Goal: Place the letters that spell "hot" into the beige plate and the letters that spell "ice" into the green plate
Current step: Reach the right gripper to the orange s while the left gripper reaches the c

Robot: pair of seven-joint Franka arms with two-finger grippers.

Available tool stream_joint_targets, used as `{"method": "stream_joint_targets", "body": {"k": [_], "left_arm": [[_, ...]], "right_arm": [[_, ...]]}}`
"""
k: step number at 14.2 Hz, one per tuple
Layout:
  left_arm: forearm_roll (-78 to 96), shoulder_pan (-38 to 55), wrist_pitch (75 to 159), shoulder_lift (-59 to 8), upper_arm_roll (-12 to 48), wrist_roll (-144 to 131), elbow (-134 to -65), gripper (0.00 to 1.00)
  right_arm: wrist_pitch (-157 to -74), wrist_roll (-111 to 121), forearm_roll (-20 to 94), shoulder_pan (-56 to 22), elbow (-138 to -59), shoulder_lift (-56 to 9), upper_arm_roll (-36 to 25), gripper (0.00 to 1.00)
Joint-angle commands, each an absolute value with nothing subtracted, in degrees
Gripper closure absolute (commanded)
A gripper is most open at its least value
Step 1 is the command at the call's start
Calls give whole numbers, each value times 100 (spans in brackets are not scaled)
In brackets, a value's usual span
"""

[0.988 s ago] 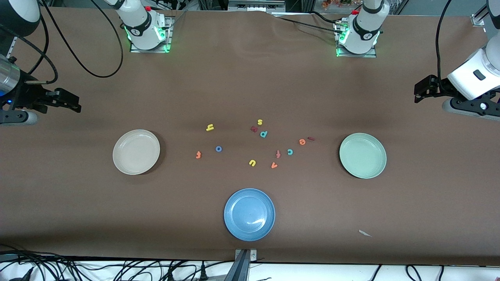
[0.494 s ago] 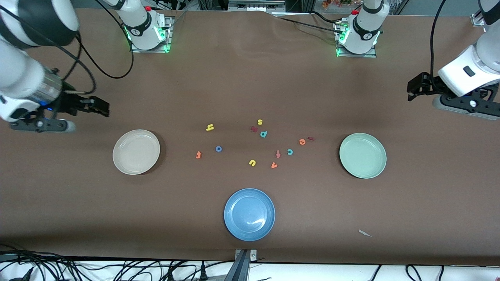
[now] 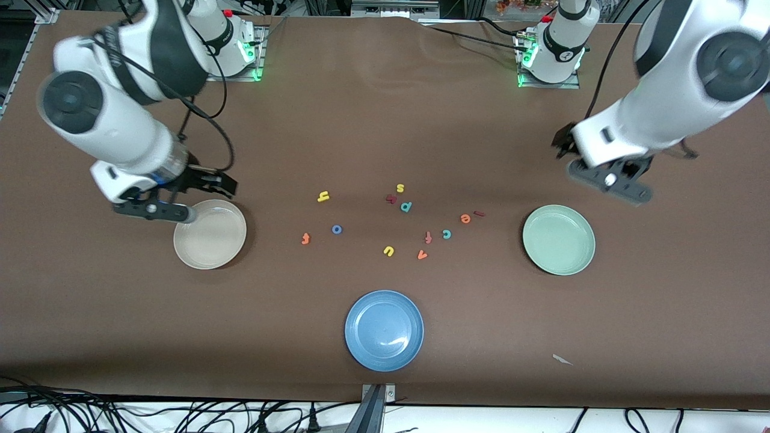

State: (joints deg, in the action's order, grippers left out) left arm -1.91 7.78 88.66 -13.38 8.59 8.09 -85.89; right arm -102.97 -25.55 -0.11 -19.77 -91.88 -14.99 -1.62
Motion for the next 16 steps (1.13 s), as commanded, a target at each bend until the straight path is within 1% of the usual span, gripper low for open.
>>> {"method": "stream_joint_targets", "body": {"k": [1,3,7,9,11,13,16], "left_arm": [[-114,844,9358,-1888,835,949,-8411,0],[-88,852,9631,-2196,835,958,-8411,0],[-114,1256,9965,-2864,844,967,-8411,0],[-105,1423,10229,-3145,844,967,-8402,0],[-114,1712,10502,-3453,844,967,-8402,0],[-123,2020,10591,-3620,835,967,-8411,0],[-132,2144,11046,-3796,844,975,-8411,0]], "right_arm": [[-10703,-2908,-26,-2214,-9228,-1765,-185,0],[-11020,-3031,-26,-2346,-9359,-1907,-193,0],[-12301,-3224,-26,-2373,-10237,-1934,-176,0],[-12830,-3488,-26,-2461,-10572,-2064,-158,0],[-12972,-3507,-26,-2478,-10547,-2363,-141,0],[-13174,-3498,-9,-2461,-10538,-2600,17,0],[-13622,-3437,254,-2470,-10521,-2926,53,0]]}}
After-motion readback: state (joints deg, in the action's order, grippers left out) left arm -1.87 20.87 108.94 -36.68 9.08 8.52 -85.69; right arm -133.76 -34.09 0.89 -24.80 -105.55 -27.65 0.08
